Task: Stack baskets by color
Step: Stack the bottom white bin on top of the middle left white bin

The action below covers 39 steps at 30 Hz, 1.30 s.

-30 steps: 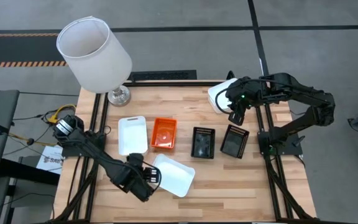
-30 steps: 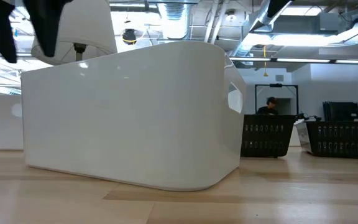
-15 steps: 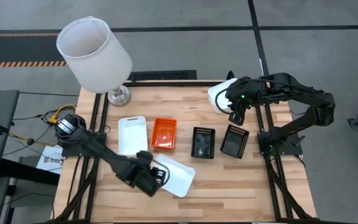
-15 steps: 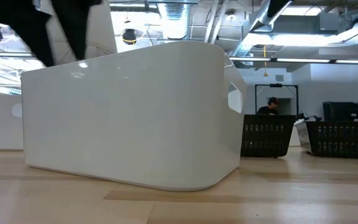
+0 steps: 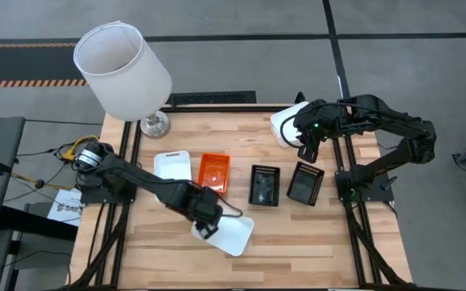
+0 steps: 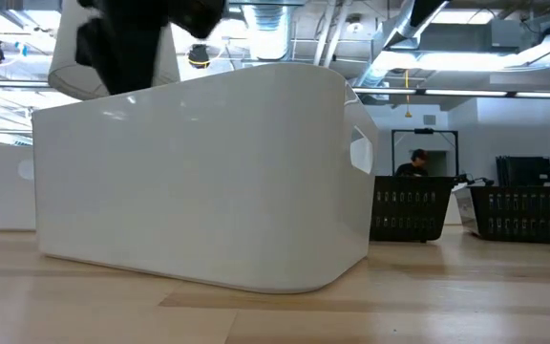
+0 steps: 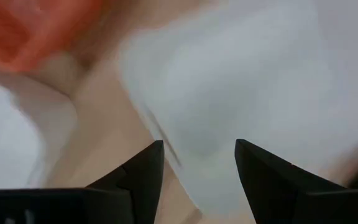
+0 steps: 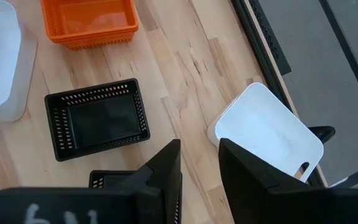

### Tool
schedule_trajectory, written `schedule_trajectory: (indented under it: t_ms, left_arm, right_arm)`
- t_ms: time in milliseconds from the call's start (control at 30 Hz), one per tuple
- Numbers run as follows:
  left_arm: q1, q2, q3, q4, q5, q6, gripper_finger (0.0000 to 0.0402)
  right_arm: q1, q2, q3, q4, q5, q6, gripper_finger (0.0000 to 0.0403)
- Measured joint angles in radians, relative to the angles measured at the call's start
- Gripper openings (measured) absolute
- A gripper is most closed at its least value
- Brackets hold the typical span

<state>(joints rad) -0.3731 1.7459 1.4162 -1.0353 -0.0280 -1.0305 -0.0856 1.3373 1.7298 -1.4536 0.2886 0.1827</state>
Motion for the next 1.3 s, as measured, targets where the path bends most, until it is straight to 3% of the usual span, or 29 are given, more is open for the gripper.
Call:
schedule_trajectory:
  t_ms: [100, 267, 567, 767, 1300]
  left_arm:
    - [-0.039, -0.023, 0.0, 0.004, -0.006, 0.086, 0.0186]
    - [-0.11, -0.031, 0.0, 0.035, -0.057, 0.369, 0.0186]
    - [-0.157, -0.025, 0.0, 0.235, -0.162, 0.698, 0.0186]
    - [-0.158, 0.047, -0.001, 0.317, -0.048, 0.75, 0.0186]
    - [-0.16, 0.176, -0.001, 0.361, 0.043, 0.944, 0.0181]
  right_arm:
    - [0.0, 0.0, 0.0, 0.0, 0.0, 0.0, 0.0133]
    - [0.0, 0.0, 0.0, 0.004, 0.0, -0.005, 0.0134]
    - [0.0, 0.0, 0.0, 0.003, 0.0, -0.008, 0.0133]
    - [0.0, 0.0, 0.0, 0.002, -0.001, -0.007, 0.0133]
    - [0.0, 0.0, 0.0, 0.0, -0.002, -0.004, 0.0134]
